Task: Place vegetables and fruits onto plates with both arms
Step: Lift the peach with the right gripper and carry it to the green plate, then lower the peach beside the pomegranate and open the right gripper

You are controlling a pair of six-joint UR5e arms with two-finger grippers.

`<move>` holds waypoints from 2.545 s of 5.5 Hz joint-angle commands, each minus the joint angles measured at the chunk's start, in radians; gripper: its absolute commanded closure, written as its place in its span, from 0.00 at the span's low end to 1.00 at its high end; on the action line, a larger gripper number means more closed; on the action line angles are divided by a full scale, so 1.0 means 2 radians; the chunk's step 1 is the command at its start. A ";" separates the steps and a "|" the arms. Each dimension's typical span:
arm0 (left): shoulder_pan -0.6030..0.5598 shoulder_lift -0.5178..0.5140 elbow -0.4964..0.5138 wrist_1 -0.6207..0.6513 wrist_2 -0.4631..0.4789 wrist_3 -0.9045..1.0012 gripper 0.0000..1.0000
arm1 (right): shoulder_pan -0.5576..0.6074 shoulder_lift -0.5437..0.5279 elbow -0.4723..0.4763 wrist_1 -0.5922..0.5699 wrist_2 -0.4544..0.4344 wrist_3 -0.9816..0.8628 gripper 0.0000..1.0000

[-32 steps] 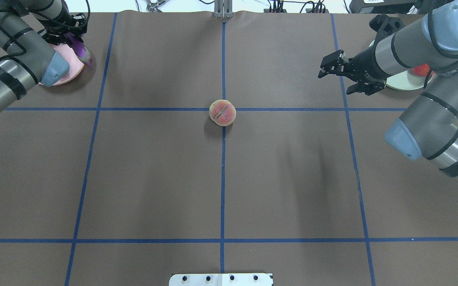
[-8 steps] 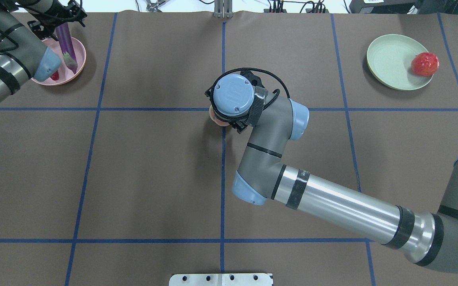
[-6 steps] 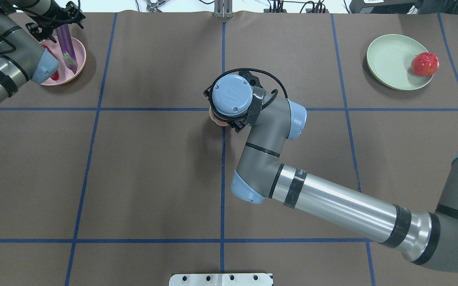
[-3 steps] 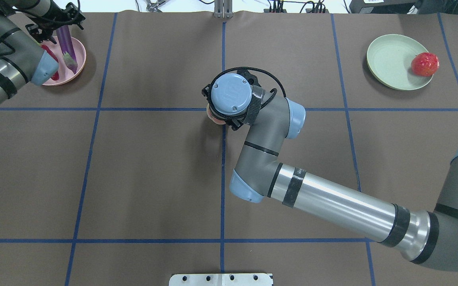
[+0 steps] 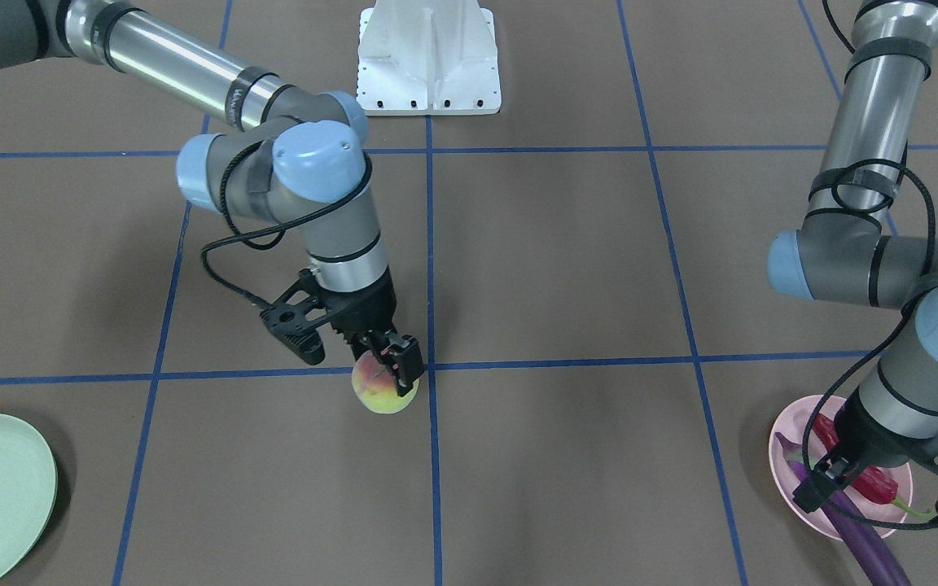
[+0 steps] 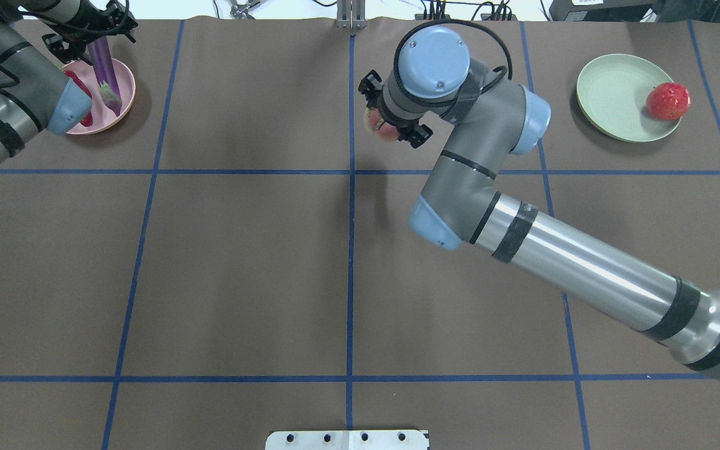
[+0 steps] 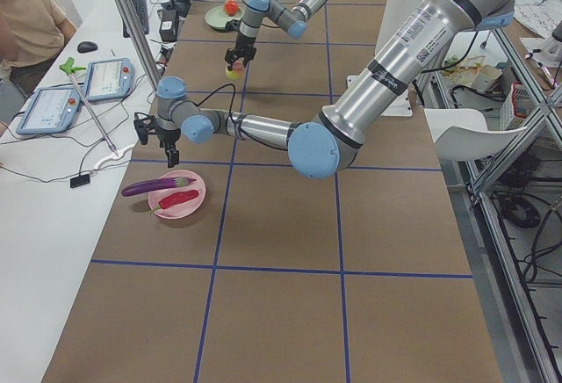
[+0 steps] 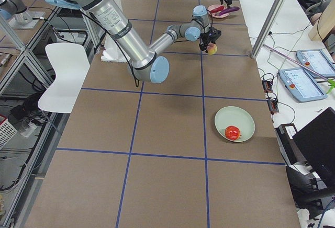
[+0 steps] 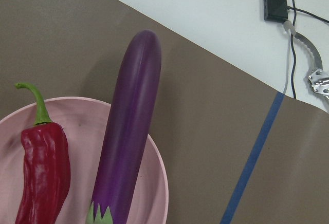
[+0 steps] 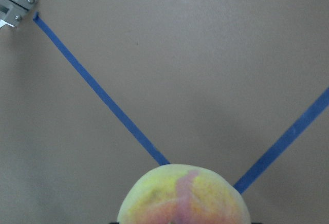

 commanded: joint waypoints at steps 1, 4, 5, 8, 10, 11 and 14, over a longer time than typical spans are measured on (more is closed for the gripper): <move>0.003 0.040 -0.104 0.077 -0.002 0.070 0.00 | 0.089 -0.087 0.039 0.004 0.078 -0.154 1.00; 0.003 0.114 -0.280 0.233 -0.001 0.234 0.00 | 0.198 -0.193 0.040 0.003 0.159 -0.394 1.00; -0.001 0.142 -0.307 0.233 -0.016 0.277 0.00 | 0.215 -0.206 0.015 0.002 0.158 -0.458 1.00; -0.047 0.268 -0.419 0.235 -0.104 0.377 0.00 | 0.229 -0.185 -0.071 0.010 0.164 -0.503 1.00; -0.048 0.371 -0.528 0.239 -0.120 0.377 0.00 | 0.221 -0.161 -0.079 0.010 0.187 -0.497 1.00; -0.048 0.398 -0.558 0.239 -0.121 0.377 0.00 | 0.212 -0.150 -0.095 0.011 0.186 -0.497 1.00; -0.048 0.444 -0.596 0.239 -0.128 0.378 0.00 | 0.200 -0.163 -0.101 0.065 0.184 -0.498 0.00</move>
